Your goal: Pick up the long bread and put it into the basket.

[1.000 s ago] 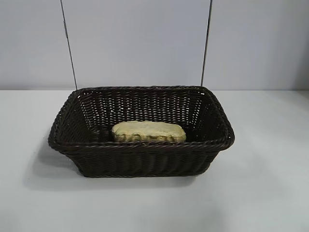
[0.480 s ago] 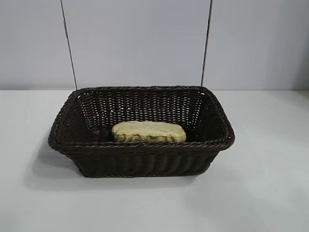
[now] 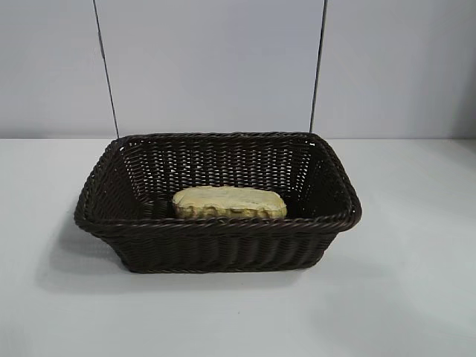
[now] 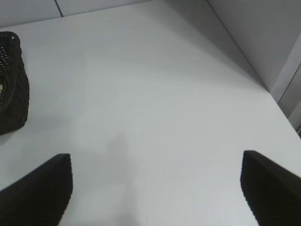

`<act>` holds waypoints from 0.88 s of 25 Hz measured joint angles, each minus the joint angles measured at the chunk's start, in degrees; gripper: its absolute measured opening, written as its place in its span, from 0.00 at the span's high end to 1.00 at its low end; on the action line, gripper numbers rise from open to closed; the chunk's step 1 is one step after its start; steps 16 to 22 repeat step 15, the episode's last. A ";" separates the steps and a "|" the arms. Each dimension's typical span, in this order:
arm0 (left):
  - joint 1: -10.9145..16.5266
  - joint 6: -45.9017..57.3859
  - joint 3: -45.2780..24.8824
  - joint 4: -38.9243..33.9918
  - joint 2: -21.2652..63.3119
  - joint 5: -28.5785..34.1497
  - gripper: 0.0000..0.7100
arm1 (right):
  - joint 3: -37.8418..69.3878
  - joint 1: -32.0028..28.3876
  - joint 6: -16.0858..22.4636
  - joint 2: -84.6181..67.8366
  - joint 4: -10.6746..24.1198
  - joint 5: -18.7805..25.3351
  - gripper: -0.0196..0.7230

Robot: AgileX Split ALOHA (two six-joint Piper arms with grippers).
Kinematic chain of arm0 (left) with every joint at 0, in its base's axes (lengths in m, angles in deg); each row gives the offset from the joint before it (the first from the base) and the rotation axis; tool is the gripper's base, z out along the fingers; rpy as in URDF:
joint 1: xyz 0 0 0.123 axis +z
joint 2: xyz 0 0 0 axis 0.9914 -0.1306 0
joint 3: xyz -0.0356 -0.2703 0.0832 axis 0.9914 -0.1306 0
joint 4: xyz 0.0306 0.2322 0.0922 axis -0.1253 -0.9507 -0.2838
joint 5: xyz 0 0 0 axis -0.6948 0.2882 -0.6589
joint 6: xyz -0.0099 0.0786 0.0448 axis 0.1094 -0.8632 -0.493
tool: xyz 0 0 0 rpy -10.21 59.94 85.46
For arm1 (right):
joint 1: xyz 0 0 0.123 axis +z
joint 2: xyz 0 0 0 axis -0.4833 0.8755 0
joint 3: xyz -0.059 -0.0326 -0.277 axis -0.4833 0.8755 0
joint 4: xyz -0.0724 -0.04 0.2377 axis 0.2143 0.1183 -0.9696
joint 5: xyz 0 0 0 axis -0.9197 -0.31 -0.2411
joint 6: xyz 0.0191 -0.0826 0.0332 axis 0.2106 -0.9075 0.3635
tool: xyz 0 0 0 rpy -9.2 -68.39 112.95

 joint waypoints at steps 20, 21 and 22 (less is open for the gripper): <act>0.00 0.00 0.00 0.00 0.00 0.00 0.02 | 0.69 0.00 -1.02 0.00 -0.20 -1.06 0.04; 0.00 0.00 0.00 0.00 0.00 0.00 0.02 | 0.69 0.00 -1.02 0.00 -0.20 -1.06 0.04; 0.00 0.00 0.00 0.00 0.00 0.00 0.02 | 0.69 0.00 -1.02 0.00 -0.20 -1.06 0.04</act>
